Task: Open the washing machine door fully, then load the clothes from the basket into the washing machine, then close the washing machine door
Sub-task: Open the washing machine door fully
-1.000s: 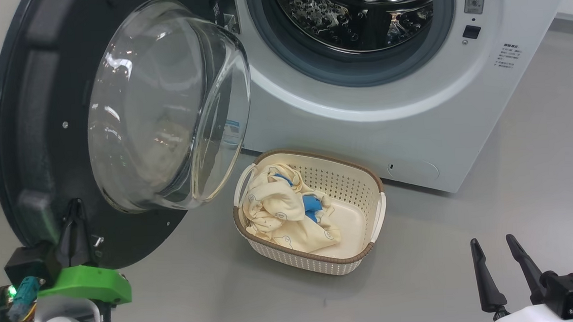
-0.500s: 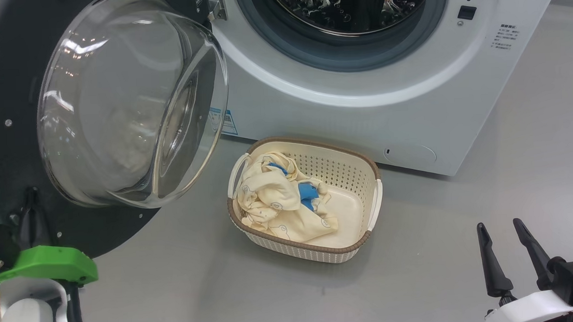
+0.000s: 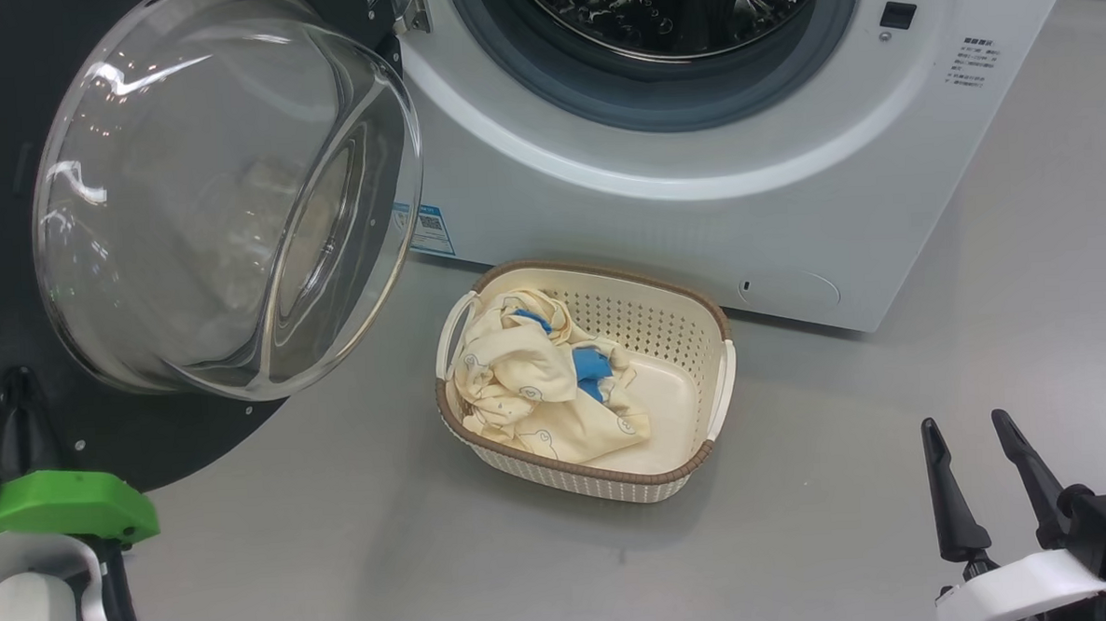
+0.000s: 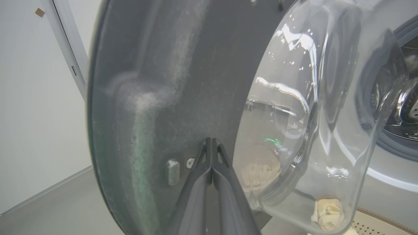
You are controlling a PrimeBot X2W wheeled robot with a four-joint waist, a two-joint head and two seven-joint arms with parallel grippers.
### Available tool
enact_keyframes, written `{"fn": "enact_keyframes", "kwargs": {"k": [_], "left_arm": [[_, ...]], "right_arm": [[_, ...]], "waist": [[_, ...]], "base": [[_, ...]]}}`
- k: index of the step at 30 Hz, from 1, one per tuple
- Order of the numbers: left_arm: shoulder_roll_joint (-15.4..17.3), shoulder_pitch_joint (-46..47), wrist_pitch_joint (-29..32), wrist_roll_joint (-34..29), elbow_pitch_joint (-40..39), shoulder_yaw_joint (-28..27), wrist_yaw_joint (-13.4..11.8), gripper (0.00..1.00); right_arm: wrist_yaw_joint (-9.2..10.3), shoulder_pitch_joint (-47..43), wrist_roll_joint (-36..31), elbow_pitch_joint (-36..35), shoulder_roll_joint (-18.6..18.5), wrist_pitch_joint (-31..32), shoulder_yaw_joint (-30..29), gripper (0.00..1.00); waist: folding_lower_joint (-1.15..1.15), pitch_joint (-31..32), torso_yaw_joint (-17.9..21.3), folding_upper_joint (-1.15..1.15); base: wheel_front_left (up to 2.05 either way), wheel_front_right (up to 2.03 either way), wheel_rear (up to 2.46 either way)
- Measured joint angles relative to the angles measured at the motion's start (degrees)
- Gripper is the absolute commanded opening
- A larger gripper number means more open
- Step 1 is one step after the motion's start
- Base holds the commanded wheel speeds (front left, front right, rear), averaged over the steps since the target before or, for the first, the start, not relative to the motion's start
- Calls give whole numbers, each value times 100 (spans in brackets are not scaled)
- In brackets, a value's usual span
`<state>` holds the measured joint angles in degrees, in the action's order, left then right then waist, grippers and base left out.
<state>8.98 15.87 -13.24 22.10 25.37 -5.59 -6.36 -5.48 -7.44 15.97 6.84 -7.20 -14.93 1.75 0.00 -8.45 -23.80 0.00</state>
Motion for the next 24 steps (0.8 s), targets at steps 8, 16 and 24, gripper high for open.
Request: {"fn": "enact_keyframes", "kwargs": {"k": [8,16,24], "left_arm": [[-135,-129,-103,-18,-32,-14,-42,0],[-419,-543,-119,-102,-458,3,-42,0],[-446,-977,-120,-415,-1434,15,-38,53]], "right_arm": [[-1,4,0,27,15,0,-18,100],[-2,3,-52,69,21,0,-64,100],[-45,-2,-55,148,149,0,-53,100]], "waist": [[0,48,38,0],[0,142,53,0],[0,377,137,0]], "base": [[0,0,0],[0,0,0],[0,0,0]]}}
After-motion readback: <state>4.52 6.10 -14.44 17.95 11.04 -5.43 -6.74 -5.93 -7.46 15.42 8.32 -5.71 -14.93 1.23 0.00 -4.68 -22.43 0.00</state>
